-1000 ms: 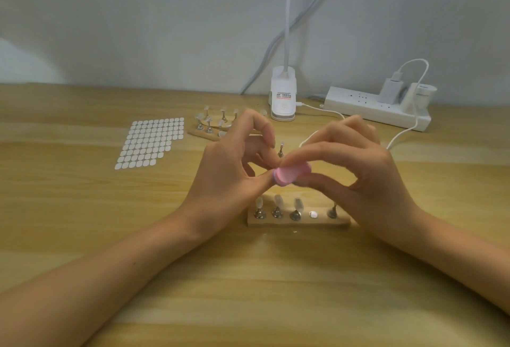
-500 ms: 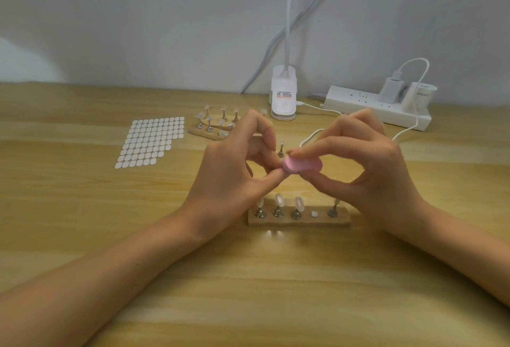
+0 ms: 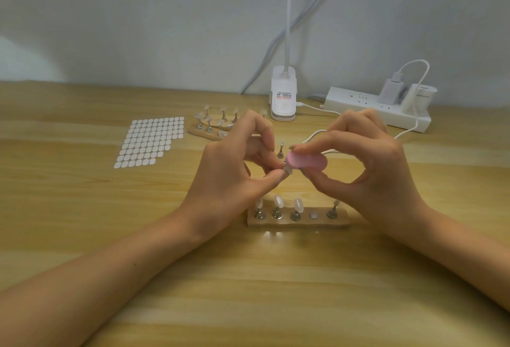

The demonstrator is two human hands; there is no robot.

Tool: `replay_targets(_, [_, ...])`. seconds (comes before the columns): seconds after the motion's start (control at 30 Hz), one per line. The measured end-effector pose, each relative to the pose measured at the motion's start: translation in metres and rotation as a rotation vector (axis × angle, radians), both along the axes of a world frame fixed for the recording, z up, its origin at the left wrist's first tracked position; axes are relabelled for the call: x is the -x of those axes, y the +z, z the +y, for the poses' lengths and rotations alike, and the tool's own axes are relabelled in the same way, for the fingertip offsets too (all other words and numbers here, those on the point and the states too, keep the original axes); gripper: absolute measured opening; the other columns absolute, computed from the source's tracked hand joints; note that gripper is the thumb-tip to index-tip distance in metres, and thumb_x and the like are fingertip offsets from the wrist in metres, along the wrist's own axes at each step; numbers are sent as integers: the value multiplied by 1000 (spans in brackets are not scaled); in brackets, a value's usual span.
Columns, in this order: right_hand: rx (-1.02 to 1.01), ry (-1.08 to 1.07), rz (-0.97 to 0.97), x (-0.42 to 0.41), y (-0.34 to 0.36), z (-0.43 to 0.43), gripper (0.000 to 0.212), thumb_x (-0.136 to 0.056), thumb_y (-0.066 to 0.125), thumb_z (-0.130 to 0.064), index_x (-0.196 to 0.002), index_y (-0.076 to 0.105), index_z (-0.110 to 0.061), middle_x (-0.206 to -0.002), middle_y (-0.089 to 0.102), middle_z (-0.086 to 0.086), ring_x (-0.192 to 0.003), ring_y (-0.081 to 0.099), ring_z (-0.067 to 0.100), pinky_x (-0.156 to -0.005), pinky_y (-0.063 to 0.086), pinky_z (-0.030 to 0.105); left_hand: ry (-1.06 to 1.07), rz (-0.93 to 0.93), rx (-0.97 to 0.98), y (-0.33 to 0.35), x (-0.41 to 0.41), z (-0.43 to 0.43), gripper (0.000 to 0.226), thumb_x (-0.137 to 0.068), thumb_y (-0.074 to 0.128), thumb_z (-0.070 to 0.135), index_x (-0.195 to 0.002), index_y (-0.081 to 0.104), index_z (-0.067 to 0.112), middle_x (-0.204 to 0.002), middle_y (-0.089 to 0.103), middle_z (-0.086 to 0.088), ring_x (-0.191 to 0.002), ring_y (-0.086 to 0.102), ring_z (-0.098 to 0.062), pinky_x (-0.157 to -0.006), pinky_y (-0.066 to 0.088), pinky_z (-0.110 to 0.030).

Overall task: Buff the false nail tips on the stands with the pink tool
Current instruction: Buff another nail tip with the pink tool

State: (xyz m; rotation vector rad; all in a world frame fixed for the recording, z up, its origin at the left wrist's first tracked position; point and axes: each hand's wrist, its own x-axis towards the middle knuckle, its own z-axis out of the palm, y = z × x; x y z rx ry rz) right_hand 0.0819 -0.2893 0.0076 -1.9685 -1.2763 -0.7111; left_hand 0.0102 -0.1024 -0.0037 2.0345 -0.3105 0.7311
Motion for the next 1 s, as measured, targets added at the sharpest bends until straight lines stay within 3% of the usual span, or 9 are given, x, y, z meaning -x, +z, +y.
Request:
replay_targets(0.17, [-2, -18, 17, -1, 0, -1, 18, -83, 73, -32, -98, 76, -23, -84, 62, -1, -86, 47, 21, -74, 42, 52, 2, 9, 3, 1, 0, 0, 43, -78, 84, 6, -90, 46, 21, -74, 74, 6, -71, 70, -3, -59, 41, -6])
replay_targets(0.27, [19, 0, -15, -1, -1, -1, 19, -83, 72, -33, -96, 77, -21, -83, 60, -3, -85, 46, 19, -76, 38, 44, 2, -5, -17, 1, 0, -1, 42, -79, 84, 8, -90, 45, 21, -73, 74, 6, -68, 68, 0, -57, 40, -6])
replay_targets(0.53, [9, 3, 4, -2, 0, -2, 17, -83, 71, -34, -98, 74, -26, -82, 61, -1, -86, 45, 18, -77, 38, 43, -5, 36, 53, 0, 0, 0, 41, -80, 84, 12, -91, 46, 22, -75, 75, 9, -62, 66, 2, -52, 40, -10])
replay_targets(0.87, [-37, 53, 51, -2, 0, -1, 18, -86, 73, -33, -102, 70, -28, -86, 65, -1, -85, 52, 24, -78, 40, 39, -18, 50, 97, 1, -1, 0, 39, -80, 84, 17, -92, 47, 22, -75, 73, 6, -72, 73, -7, -52, 45, -17])
replay_targets(1.0, [-20, 1, 94, -7, 0, -3, 16, -85, 72, -33, -101, 70, -30, -86, 66, 0, -86, 52, 27, -77, 42, 48, -14, 54, 113, 2, 0, 2, 40, -80, 84, 13, -91, 47, 24, -76, 74, 6, -74, 73, -7, -53, 44, -15])
